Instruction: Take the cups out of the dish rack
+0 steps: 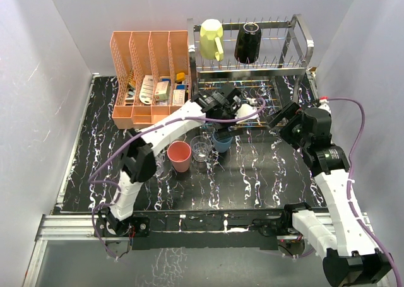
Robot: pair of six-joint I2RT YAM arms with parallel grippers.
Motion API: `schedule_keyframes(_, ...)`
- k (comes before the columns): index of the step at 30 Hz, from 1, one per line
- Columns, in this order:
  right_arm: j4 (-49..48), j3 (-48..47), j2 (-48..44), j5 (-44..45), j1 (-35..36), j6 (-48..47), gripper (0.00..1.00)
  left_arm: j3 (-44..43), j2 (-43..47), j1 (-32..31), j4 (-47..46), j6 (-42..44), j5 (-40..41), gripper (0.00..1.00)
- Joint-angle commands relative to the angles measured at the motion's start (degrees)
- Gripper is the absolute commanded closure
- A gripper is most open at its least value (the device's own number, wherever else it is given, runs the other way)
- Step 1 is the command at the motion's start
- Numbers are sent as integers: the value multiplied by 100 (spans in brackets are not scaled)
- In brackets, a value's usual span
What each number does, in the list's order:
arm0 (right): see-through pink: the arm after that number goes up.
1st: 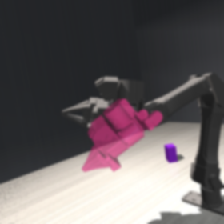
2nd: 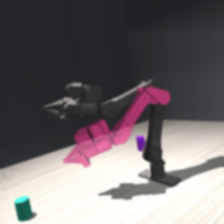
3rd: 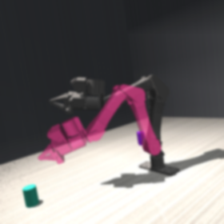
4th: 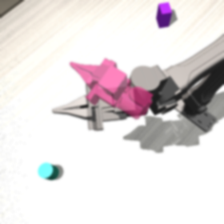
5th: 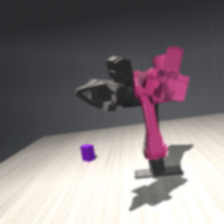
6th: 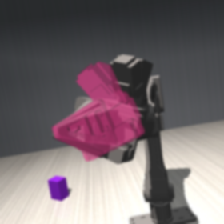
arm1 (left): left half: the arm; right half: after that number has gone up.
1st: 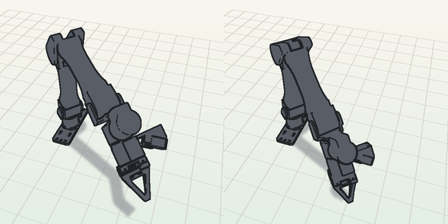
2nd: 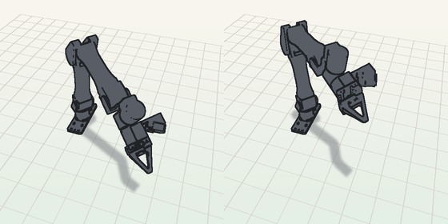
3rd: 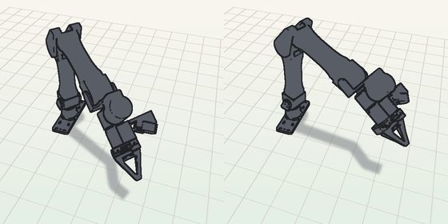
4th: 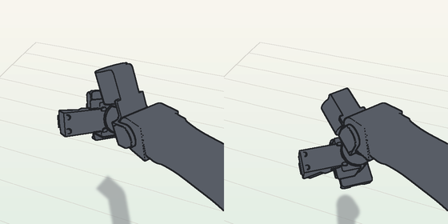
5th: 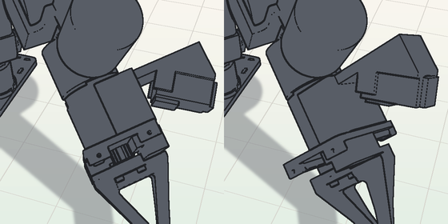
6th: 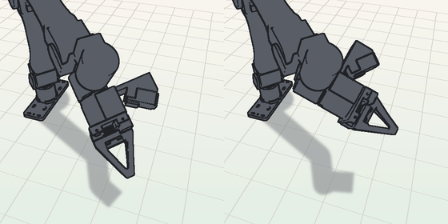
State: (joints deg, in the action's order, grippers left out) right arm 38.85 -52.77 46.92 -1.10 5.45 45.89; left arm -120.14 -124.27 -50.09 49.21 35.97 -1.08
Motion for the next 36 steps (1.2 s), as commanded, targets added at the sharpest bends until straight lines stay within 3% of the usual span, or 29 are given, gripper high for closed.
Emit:
schedule_keyframes(1, -677, -834, 269, -154, -28, -573, 2, 614, 1666, 14, -483, -216, -312, 4)
schedule_keyframes(9, -791, -2419, 887, -573, 51, -1621, 2, 2092, 3360, 397, -408, -420, -987, 3)
schedule_keyframes(15, -571, -4065, 1953, -1072, 61, -2164, 2, 2315, 3724, 1521, -314, -1123, -1768, 3)
schedule_keyframes(19, -55, -5951, 3152, -1220, 74, -2488, 2, 2648, 3926, 1613, -381, -1072, -1489, 3)
schedule_keyframes(22, -62, -6697, 3826, -1171, 129, -2631, 2, 2580, 3885, 1657, -213, -1206, -1398, 3)
schedule_keyframes(28, -361, -7131, 4577, -650, 503, -3046, 2, 2660, 4097, 1686, -222, -1411, -1544, 3)
schedule_keyframes(36, -273, -7562, 5261, 713, 1193, -3643, 2, 2576, 4052, 1687, -21, -1407, -1580, 3)
